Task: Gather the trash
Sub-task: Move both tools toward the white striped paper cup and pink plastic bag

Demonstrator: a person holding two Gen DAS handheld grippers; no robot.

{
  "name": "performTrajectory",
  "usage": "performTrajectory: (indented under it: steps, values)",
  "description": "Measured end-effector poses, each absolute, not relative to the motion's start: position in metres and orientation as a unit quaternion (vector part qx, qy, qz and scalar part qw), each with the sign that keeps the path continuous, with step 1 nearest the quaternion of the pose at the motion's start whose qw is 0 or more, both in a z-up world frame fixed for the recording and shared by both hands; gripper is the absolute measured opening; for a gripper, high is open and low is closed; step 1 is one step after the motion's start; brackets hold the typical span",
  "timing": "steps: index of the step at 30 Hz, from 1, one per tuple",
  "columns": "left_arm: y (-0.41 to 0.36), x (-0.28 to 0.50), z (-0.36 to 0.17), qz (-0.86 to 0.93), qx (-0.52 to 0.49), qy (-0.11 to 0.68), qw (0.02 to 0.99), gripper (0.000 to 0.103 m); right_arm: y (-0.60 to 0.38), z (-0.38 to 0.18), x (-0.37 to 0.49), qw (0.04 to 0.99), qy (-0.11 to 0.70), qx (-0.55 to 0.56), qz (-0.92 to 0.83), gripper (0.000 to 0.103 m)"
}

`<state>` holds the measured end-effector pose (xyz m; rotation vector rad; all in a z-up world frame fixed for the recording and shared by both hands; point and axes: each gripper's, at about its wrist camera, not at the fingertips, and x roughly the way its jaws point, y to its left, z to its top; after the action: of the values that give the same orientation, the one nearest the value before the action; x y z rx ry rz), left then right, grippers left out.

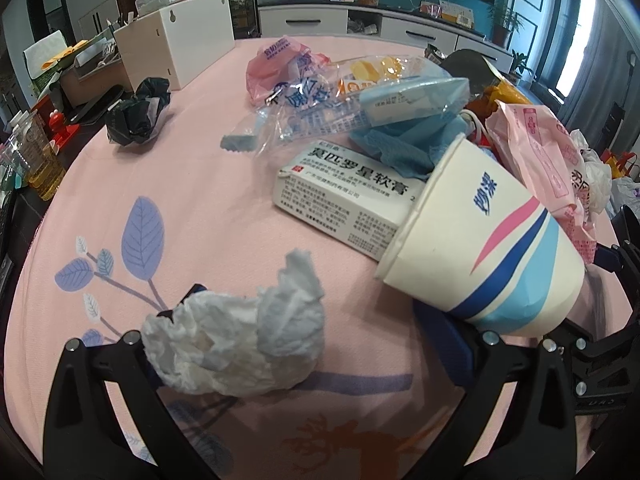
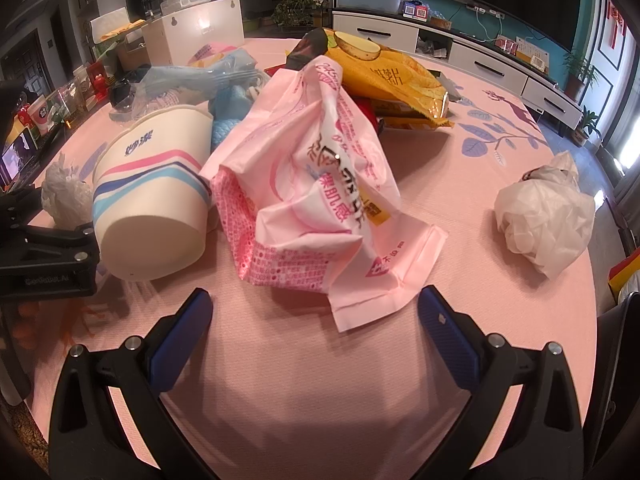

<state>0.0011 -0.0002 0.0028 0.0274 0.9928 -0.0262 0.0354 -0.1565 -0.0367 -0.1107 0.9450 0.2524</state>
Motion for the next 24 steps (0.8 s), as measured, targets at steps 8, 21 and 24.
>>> performTrajectory:
  steps: [8,21,24]
  values:
    - [-0.004,-0.019,0.031,-0.038,0.018,0.453,0.891,0.1,-0.157,-0.036,0.038,0.875,0.472,-0.04,0.098,0.101]
    - [0.002,-0.041,0.072,-0.069,0.006,0.402,0.913,0.1,-0.162,0.015,0.012,0.887,0.448,-0.006,0.114,0.101]
    - [0.005,-0.044,0.078,-0.08,-0.006,0.394,0.916,0.1,-0.163,0.021,0.01,0.893,0.437,-0.004,0.108,0.101]
